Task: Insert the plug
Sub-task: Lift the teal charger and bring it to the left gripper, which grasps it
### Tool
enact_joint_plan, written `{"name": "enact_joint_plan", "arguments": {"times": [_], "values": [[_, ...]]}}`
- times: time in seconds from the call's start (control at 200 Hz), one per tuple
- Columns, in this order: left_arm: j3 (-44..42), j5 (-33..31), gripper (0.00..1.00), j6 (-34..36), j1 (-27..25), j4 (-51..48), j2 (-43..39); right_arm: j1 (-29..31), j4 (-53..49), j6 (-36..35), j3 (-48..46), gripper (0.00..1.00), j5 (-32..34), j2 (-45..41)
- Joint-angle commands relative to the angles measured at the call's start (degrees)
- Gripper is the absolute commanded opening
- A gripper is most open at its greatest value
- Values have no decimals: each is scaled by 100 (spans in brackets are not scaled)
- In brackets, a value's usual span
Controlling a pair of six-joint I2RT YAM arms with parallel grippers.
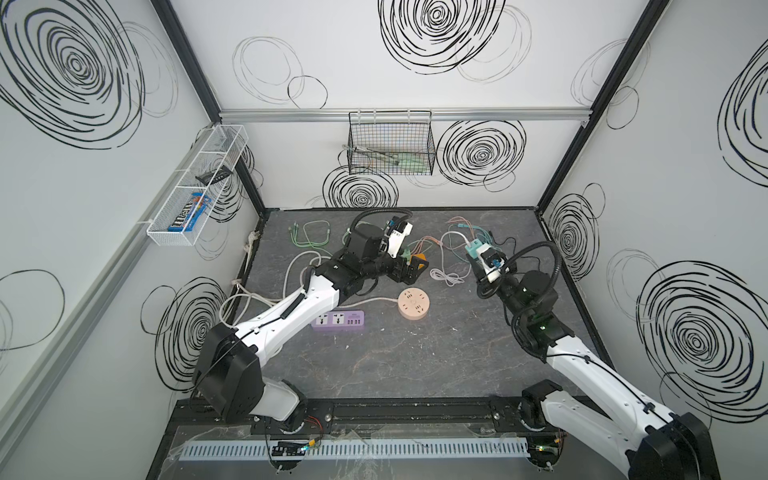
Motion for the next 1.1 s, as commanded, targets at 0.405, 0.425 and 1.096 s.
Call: {"name": "enact_joint_plan", "arguments": {"times": [0.405,0.425,1.096], "values": [[1268,1123,82,536,-384,-1065,423,1045,525,-2198,138,36,99,232],[1304,1122,79,522,-379,-1107,461,1076,531,-2251,148,36,147,257],[1539,1773,15,333,-479,-1312,1038,1556,606,-2428,352,41,499,603]]}}
